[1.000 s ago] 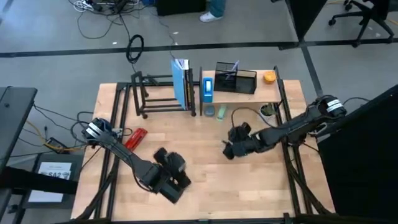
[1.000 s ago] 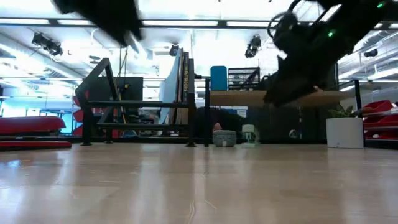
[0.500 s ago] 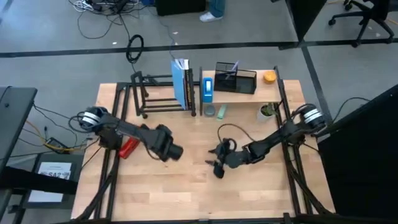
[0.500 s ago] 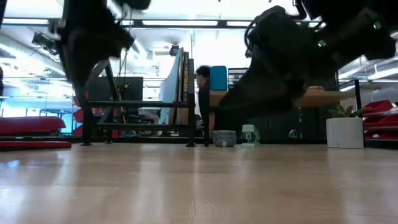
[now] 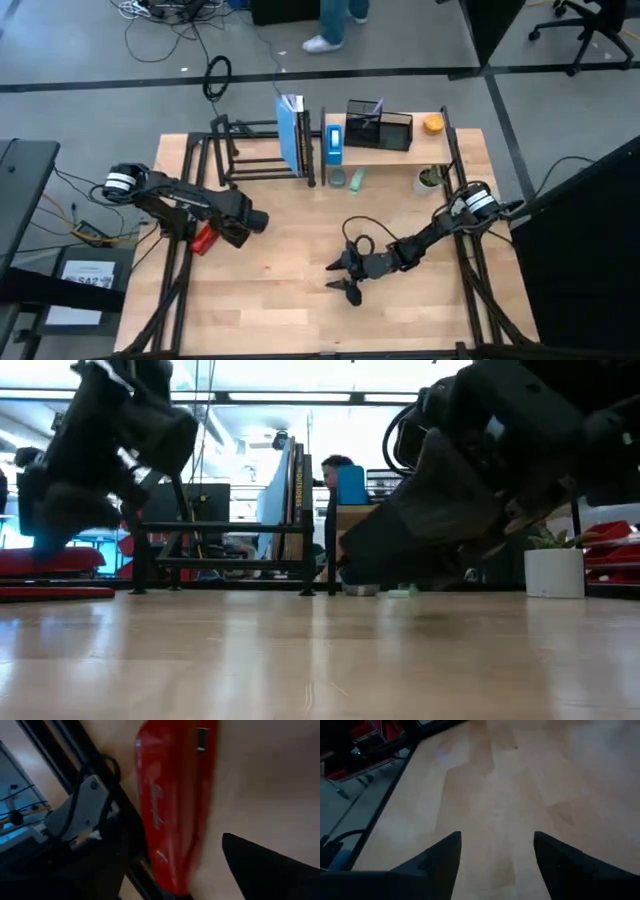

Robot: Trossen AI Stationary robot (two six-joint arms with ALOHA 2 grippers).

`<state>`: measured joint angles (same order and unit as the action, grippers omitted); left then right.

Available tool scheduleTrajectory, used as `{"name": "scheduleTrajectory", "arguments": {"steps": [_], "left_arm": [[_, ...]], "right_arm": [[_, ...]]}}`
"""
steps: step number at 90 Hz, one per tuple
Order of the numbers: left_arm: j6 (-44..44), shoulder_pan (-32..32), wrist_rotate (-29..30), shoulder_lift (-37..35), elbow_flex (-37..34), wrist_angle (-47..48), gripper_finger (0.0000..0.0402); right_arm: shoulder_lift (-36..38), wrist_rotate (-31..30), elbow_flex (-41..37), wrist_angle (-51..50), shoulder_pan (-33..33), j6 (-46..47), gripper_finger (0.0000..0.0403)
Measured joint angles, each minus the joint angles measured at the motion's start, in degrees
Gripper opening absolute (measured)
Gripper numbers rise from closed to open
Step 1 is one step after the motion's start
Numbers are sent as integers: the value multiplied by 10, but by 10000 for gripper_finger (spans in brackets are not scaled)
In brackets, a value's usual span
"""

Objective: Stock shelves
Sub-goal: Put the red stapler under the shelf

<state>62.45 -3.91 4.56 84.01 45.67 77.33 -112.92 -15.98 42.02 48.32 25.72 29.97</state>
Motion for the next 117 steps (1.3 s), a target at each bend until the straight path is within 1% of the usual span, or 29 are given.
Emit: {"name": "scheduleTrajectory", "arguments": {"steps": [3, 7, 10, 23, 32, 43, 50, 56, 60, 66, 74, 81, 88, 100, 105, 117], "left_arm": [[-7, 2, -2, 1, -11, -16, 309], [-13, 4, -2, 3, -9, -24, 307], [-29, 5, 3, 3, -10, -53, 304], [-69, 21, 5, 3, -31, -117, 273], [-85, 31, -2, 3, -46, -157, 238], [-105, 32, -13, 3, -49, -184, 182], [-106, 27, -20, 2, -37, -185, 143], [-103, 21, -22, 3, -16, -186, 115], [-113, 15, -21, 5, 2, -208, 113], [-123, 5, -26, 4, 29, -271, 113], [-154, -12, -26, 4, 45, -353, 113], [-188, -27, -25, 5, 47, -475, 114], [-220, -40, -24, 9, 53, -609, 126], [-265, -62, -19, 43, 52, -753, 136], [-275, -70, -14, 67, 59, -782, 136], [-291, -86, 3, 123, 96, -785, 134]], "right_arm": [[0, 1, 0, 3, 0, -1, 219], [0, 2, 0, 5, 0, -2, 219], [0, 2, 0, 7, 0, -3, 219], [0, 2, 0, 14, -1, -5, 219], [0, 3, 0, 16, -1, -6, 219], [0, 3, 0, 19, -1, -6, 219], [4, 8, 0, 18, -1, -18, 219], [22, 16, 0, 4, 1, -29, 219], [42, 20, 0, -18, 3, -36, 219], [75, 22, -1, -59, 6, -52, 219], [124, 22, -2, -149, 10, -74, 219], [167, 21, -1, -225, 10, -77, 219], [203, 19, -1, -294, 11, -73, 219], [248, 6, -1, -377, 28, -71, 219], [260, -5, -1, -408, 38, -67, 219], [274, -38, -1, -456, 63, -37, 219]]}}
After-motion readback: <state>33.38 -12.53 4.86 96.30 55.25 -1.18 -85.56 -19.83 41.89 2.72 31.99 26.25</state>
